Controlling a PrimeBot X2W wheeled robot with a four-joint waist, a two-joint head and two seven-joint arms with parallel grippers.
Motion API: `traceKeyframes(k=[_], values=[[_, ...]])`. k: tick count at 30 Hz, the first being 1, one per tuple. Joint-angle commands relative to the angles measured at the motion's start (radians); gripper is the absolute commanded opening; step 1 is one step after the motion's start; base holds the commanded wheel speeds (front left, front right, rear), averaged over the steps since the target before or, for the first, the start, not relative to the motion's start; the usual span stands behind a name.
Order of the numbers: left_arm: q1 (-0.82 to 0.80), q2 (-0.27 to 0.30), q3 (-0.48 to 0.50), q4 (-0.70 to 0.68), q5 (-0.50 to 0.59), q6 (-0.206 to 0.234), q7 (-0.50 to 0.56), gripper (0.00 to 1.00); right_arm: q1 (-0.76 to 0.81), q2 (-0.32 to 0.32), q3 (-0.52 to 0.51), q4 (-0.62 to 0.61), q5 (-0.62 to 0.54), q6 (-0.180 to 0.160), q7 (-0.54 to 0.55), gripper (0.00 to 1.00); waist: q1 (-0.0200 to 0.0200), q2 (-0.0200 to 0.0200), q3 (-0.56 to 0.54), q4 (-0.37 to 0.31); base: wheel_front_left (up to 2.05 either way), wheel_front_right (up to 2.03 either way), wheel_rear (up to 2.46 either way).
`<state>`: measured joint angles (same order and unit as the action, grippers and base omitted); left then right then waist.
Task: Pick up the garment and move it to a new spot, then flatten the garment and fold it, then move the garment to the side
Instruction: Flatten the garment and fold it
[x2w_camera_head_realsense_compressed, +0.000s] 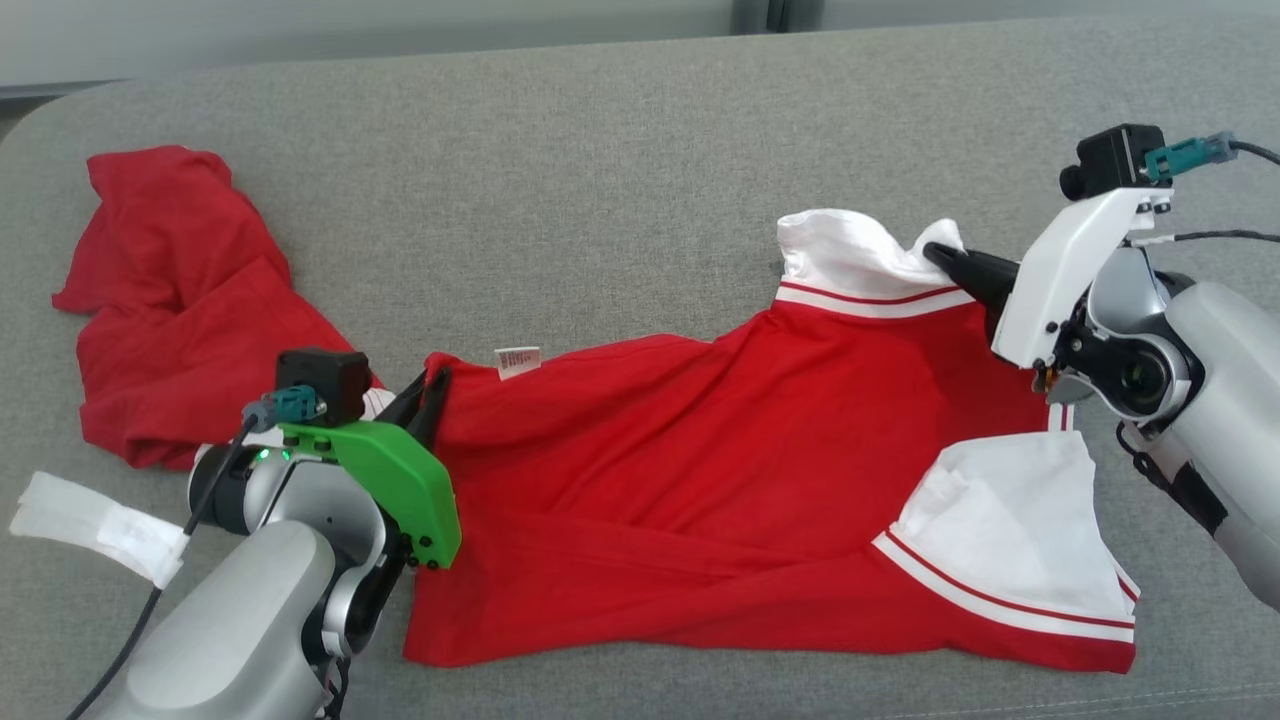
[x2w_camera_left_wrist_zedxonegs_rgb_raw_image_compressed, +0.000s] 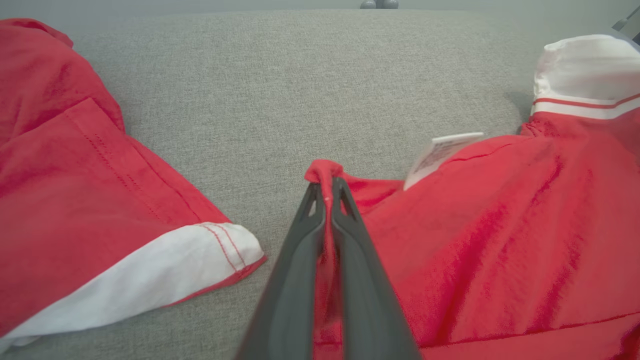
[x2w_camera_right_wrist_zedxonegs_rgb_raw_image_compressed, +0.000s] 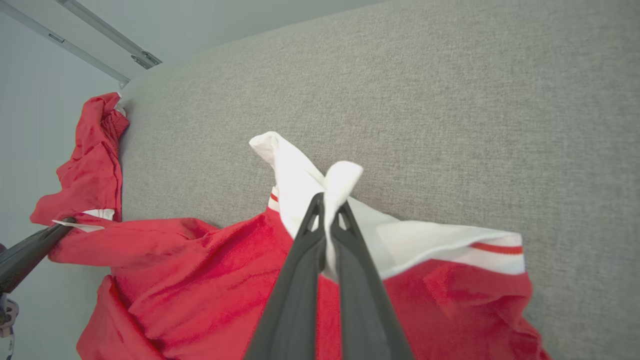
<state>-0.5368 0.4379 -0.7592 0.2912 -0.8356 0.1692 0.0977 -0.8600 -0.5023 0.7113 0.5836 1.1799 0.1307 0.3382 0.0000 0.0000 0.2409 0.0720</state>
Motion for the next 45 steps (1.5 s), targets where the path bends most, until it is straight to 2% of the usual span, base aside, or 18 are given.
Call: traceKeyframes(k=[1, 9, 25, 45], values=[[0.026, 0.009, -0.003, -0.004, -0.012, 0.004, -0.011, 0.00, 0.036, -0.013, 0.009, -0.016, 0.024, 0.000, -0.005, 0.00, 0.0000, 0.0000, -0.061, -0.023, 0.00, 0.00, 0.00], [0.093, 0.034, -0.008, -0.033, -0.009, 0.016, -0.043, 0.00, 0.143, -0.052, 0.040, -0.090, 0.103, 0.000, 0.003, 0.00, 0.0000, 0.0000, -0.134, -0.049, 0.00, 0.00, 0.00], [0.197, 0.115, -0.035, -0.102, -0.026, 0.053, 0.034, 0.00, 0.277, -0.118, 0.075, -0.181, 0.176, 0.000, 0.023, 0.00, 0.0000, 0.0000, -0.199, -0.078, 0.00, 0.00, 0.00], [0.220, 0.123, -0.039, -0.035, -0.032, 0.064, 0.021, 0.00, 0.338, -0.162, 0.077, -0.204, 0.201, 0.000, 0.040, 0.00, 0.0000, 0.0000, -0.209, -0.091, 0.00, 0.00, 0.00]])
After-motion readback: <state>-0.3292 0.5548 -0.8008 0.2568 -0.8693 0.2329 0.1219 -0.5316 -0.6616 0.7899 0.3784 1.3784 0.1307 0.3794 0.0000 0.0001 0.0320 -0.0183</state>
